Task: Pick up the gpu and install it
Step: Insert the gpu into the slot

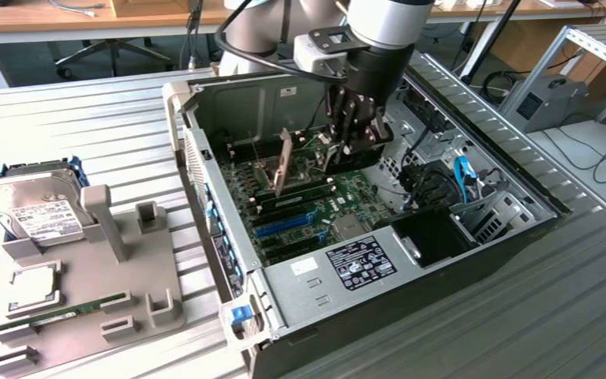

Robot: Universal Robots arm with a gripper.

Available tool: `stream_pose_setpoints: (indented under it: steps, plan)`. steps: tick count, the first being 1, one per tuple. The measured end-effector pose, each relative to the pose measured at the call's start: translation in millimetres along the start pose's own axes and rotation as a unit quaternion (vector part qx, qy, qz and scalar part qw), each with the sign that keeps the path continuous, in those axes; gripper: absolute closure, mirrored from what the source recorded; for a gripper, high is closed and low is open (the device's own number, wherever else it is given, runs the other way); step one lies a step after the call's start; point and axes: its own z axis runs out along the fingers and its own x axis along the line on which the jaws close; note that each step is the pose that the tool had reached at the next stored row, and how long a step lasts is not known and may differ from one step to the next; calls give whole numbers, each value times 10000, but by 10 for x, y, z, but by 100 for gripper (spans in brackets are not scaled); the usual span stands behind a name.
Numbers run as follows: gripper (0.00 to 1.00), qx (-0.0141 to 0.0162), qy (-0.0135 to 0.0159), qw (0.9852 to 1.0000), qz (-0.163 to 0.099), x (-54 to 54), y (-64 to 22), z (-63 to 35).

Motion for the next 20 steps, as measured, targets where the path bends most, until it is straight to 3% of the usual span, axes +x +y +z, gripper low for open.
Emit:
stream_pose_setpoints:
  steps: [20]
  plan:
    - [74, 0, 0, 10000, 0, 25, 35, 34]
